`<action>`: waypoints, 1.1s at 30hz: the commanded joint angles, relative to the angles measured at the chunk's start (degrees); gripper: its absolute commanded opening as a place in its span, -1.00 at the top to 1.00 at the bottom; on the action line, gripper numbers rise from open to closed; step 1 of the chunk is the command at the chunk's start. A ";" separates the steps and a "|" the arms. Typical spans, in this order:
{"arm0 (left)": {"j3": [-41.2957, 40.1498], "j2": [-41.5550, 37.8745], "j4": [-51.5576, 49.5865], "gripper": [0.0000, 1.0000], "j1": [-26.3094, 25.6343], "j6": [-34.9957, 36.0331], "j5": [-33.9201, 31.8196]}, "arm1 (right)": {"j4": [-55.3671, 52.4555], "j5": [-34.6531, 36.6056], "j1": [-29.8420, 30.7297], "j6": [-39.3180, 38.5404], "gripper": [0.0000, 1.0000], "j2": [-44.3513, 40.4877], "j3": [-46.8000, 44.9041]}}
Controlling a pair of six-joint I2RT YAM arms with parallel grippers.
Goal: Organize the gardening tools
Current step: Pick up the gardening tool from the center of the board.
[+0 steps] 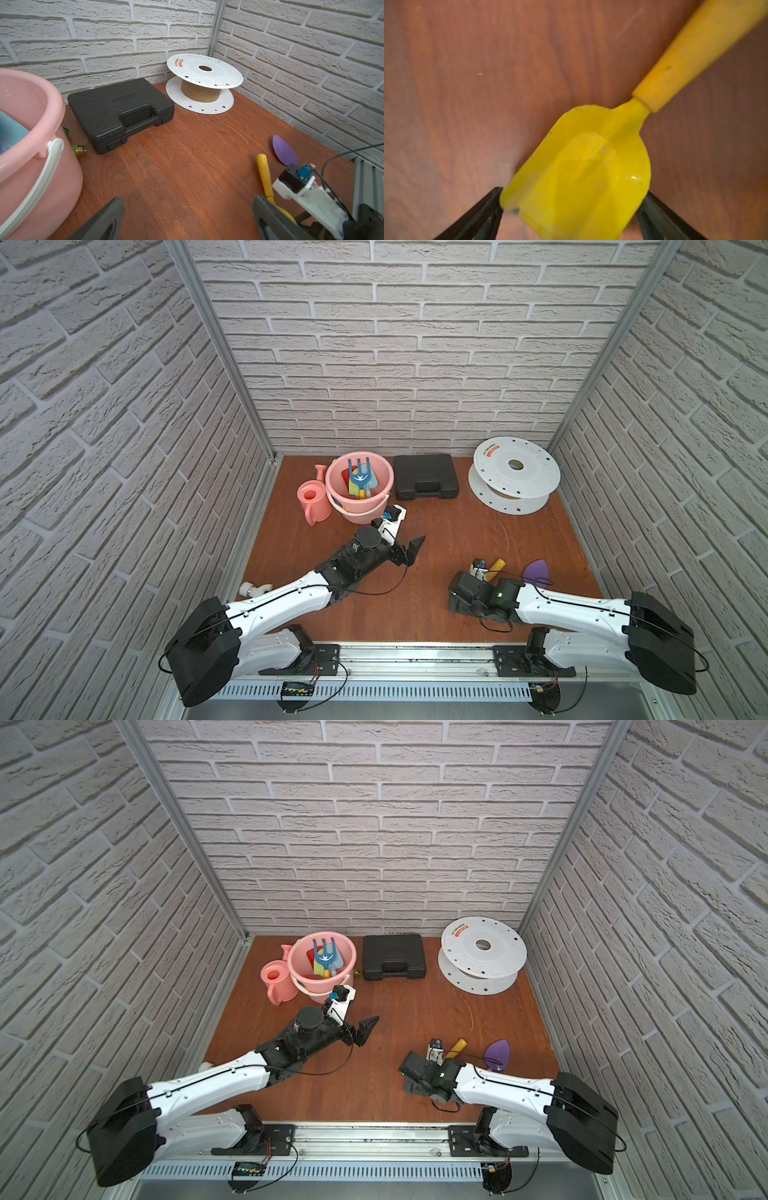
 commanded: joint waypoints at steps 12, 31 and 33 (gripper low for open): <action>-1.20 -2.02 1.83 -0.97 -0.27 1.61 -0.31 | 4.40 6.75 -3.45 -20.89 -1.00 26.01 25.27; -1.46 -2.69 1.66 -0.96 -0.39 1.71 -2.13 | -4.95 5.18 -0.39 -17.15 -0.89 3.26 11.83; -1.59 -2.91 1.76 -0.96 -0.40 1.67 -2.52 | -5.69 4.52 -0.32 -16.30 -0.82 2.86 10.75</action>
